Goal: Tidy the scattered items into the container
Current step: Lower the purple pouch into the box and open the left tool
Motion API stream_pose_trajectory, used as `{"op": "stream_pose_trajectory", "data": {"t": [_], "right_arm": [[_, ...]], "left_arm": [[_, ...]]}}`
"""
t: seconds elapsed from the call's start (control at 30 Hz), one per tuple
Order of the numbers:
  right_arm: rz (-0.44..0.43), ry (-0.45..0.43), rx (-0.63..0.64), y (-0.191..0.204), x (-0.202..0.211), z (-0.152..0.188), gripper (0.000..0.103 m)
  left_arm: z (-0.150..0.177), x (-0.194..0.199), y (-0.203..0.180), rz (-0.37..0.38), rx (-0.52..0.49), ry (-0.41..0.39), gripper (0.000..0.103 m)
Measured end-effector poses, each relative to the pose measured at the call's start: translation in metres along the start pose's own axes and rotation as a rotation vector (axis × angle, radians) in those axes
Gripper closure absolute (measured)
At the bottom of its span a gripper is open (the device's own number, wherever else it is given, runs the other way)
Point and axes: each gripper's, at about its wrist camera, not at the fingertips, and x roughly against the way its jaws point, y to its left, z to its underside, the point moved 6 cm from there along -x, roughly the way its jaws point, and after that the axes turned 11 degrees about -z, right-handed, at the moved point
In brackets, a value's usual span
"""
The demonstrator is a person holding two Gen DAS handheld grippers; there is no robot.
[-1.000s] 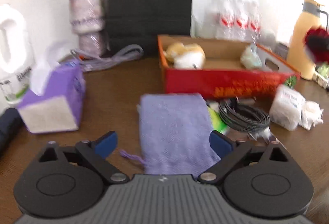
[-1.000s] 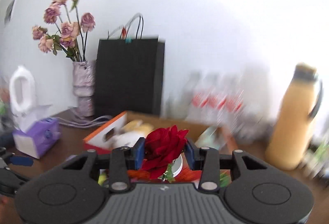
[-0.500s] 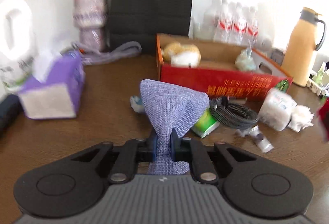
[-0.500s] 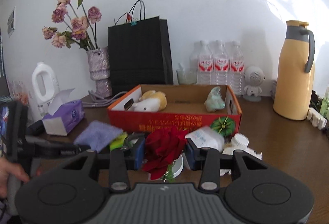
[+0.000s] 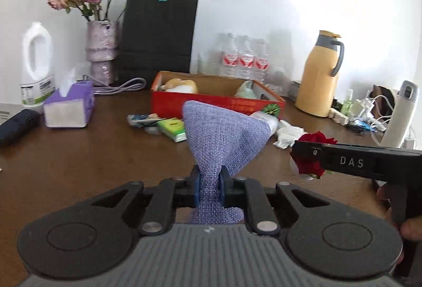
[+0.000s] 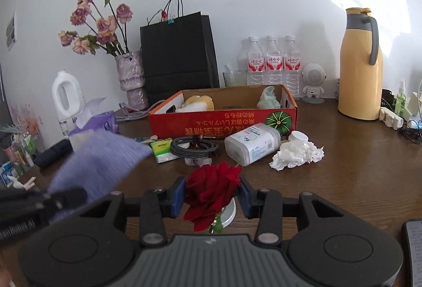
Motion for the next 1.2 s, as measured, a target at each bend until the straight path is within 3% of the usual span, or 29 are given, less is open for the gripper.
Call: {"op": "stream_pose_trajectory", "data": {"t": [0.1,0.27,0.47,0.67,0.7,0.73,0.77,0.8,0.83,0.9,0.93,0.97,1.0,1.1,1.2], "right_arm": [[0.005,-0.051,0.018,-0.01,0.002,-0.029,0.062],[0.002,-0.088,0.036,-0.044,-0.028,-0.108,0.062],[0.001,-0.076,-0.036,-0.093,-0.113,-0.173,0.06],[0.061,0.132,-0.041,-0.14,-0.227,-0.184,0.072],[0.086,0.16,-0.033,-0.148,-0.24,-0.183,0.073],[0.101,0.183,-0.036,-0.156,-0.248,-0.182,0.073],[0.099,0.194,-0.045,-0.164,-0.25,-0.183,0.073],[0.089,0.193,-0.057,-0.17,-0.244,-0.184,0.073],[0.082,0.186,-0.067,-0.177,-0.233,-0.185,0.071],[0.065,0.187,-0.047,-0.187,-0.202,-0.184,0.058],[0.05,0.191,-0.015,-0.191,-0.184,-0.181,0.045],[0.053,0.2,0.01,-0.196,-0.167,-0.174,0.032],[0.081,0.227,0.017,-0.201,-0.153,-0.164,0.028],[0.129,0.305,-0.003,-0.206,-0.121,-0.128,0.027],[0.019,0.325,-0.031,-0.183,-0.104,-0.096,0.027]], "left_arm": [[-0.035,-0.022,-0.011,0.018,-0.001,-0.031,0.089],[-0.102,-0.086,-0.038,-0.007,-0.071,-0.108,0.087],[-0.153,-0.193,-0.051,-0.016,-0.051,0.002,0.087],[-0.157,-0.3,-0.065,-0.032,-0.056,0.191,0.085],[-0.153,-0.316,-0.066,-0.041,-0.052,0.234,0.083],[-0.147,-0.331,-0.067,-0.044,-0.055,0.281,0.074],[-0.14,-0.342,-0.067,-0.043,-0.067,0.326,0.067],[-0.134,-0.348,-0.066,-0.033,-0.078,0.351,0.051],[-0.13,-0.348,-0.063,-0.017,-0.085,0.342,0.041],[-0.122,-0.346,-0.057,0.001,-0.087,0.324,0.025],[-0.118,-0.345,-0.055,0.021,-0.088,0.328,0.021],[-0.113,-0.344,-0.053,0.044,-0.086,0.325,0.021],[-0.111,-0.342,-0.051,0.063,-0.077,0.314,0.021],[-0.11,-0.341,-0.045,0.088,-0.086,0.327,0.023],[-0.112,-0.342,-0.041,0.047,-0.1,0.325,0.024]]}}
